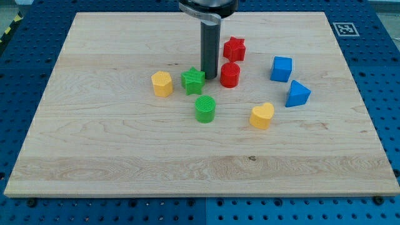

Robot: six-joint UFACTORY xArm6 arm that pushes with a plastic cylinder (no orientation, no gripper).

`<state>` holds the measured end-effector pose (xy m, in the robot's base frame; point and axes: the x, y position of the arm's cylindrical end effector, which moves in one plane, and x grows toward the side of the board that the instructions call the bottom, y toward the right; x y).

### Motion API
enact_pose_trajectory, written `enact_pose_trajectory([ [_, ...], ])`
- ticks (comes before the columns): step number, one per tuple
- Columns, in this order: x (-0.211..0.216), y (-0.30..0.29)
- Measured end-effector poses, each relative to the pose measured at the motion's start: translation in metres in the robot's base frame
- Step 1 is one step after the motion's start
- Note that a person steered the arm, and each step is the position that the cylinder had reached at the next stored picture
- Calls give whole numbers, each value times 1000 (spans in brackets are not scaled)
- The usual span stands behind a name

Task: Slide the green star close to the left side of the green circle

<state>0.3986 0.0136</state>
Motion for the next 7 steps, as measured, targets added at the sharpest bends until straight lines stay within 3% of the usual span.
enact_pose_trajectory([
  [1,16,6],
  [3,-9,27],
  [7,-6,-35],
])
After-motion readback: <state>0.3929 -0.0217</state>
